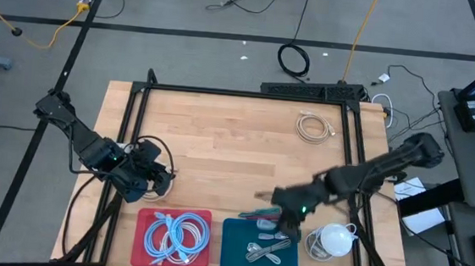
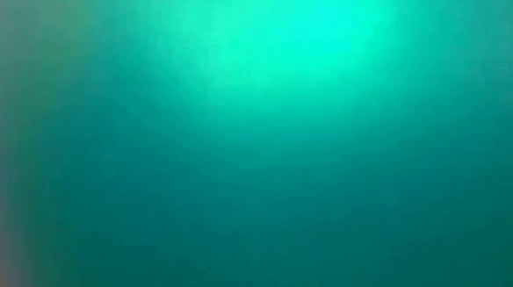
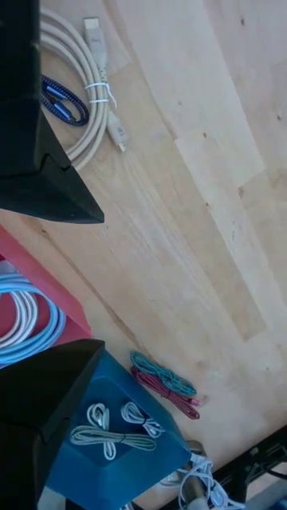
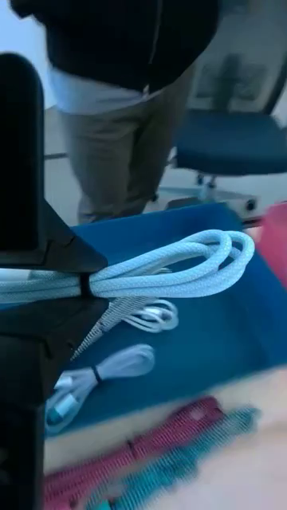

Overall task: Pick & Place USB Port
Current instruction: Put the white USB cable into the blue bin, then put the black and green USB cable into the blue bin

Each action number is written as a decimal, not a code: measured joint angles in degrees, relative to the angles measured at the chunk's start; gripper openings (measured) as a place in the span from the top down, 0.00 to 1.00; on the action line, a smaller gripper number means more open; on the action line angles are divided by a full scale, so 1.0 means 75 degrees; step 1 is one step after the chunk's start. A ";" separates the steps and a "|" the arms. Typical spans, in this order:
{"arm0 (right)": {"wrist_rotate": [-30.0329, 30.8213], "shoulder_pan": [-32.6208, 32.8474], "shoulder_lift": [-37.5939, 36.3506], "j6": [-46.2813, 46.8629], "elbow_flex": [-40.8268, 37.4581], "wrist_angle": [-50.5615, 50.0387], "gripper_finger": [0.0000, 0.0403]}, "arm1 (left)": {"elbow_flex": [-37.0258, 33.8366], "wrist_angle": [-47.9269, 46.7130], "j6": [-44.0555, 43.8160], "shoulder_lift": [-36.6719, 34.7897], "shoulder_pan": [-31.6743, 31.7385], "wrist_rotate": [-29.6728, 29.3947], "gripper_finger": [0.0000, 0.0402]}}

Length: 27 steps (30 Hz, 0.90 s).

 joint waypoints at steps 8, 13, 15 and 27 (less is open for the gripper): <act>0.0033 0.0626 0.1576 -0.0210 0.0000 0.1302 0.93 | 0.0000 -0.0045 0.0072 -0.0003 0.0150 0.0444 0.37; -0.0263 0.0549 0.2198 -0.0817 -0.0009 0.1635 0.93 | 0.0000 -0.0052 0.0210 -0.0003 0.0274 0.0932 0.37; -0.0450 0.0485 0.2203 -0.1015 -0.0009 0.1669 0.88 | 0.0000 -0.0048 0.0188 -0.0003 0.0277 0.0973 0.37; -0.0126 -0.0142 0.1217 -0.1448 0.0003 0.0474 0.52 | 0.0000 -0.0055 0.0186 -0.0003 0.0268 0.0923 0.37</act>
